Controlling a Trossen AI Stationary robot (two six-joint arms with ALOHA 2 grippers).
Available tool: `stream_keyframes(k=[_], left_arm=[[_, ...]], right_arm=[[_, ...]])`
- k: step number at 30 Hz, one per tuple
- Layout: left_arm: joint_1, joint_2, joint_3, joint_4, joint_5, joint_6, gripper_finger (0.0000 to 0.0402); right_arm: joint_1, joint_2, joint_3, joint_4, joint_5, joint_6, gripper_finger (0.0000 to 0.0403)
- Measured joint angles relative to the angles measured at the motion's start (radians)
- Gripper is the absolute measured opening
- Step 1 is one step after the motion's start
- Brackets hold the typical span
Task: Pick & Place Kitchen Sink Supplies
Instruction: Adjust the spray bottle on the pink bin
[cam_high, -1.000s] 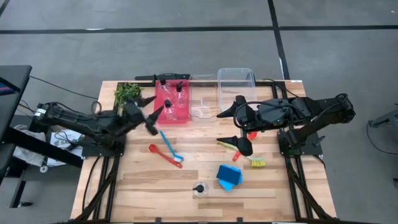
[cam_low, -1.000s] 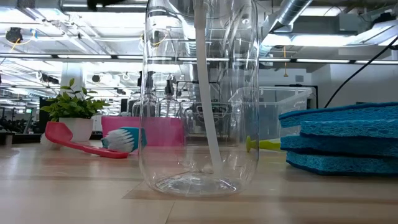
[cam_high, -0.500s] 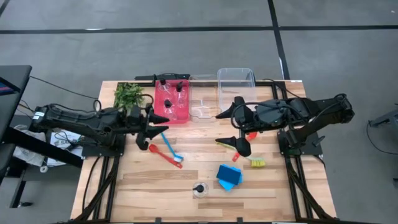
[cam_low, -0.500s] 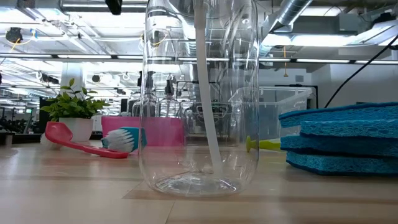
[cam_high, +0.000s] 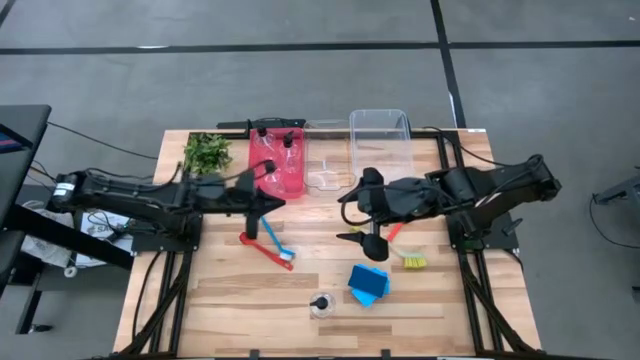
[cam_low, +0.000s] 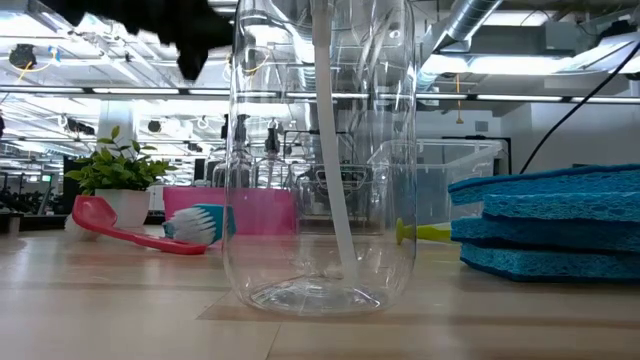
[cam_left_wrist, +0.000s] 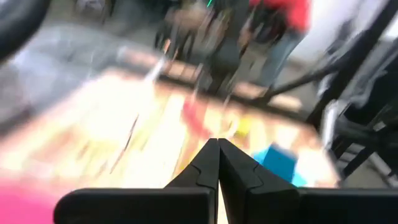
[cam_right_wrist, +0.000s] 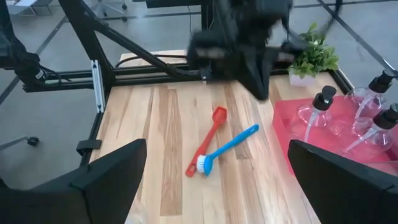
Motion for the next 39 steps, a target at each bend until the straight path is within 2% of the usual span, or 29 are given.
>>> stream_keyframes(k=[7,14,23,32,39], left_arm=[[0.024,0.126,0.000,-0.037,0.005,-0.024,0.0003],[0.027,0.248,0.000,-0.049,-0.225,-0.024,0.0003],[0.027,0.352,0.000,-0.049,-0.392,-0.022,0.0003],[0.035,0.409,0.000,-0.046,-0.445,-0.025,0.0003],[0.059,0.395,-0.024,-0.042,-0.465,-0.027,0.0003]], right_arm=[[0.000,-0.003,0.000,-0.005,0.000,-0.003,0.0385],[0.000,-0.003,0.000,-0.007,0.000,-0.003,0.0386],[0.000,-0.003,0.000,-0.019,0.001,-0.003,0.0385],[0.000,-0.004,0.000,-0.019,0.000,-0.003,0.0385],[0.000,-0.004,0.000,-0.021,0.000,-0.003,0.0385]])
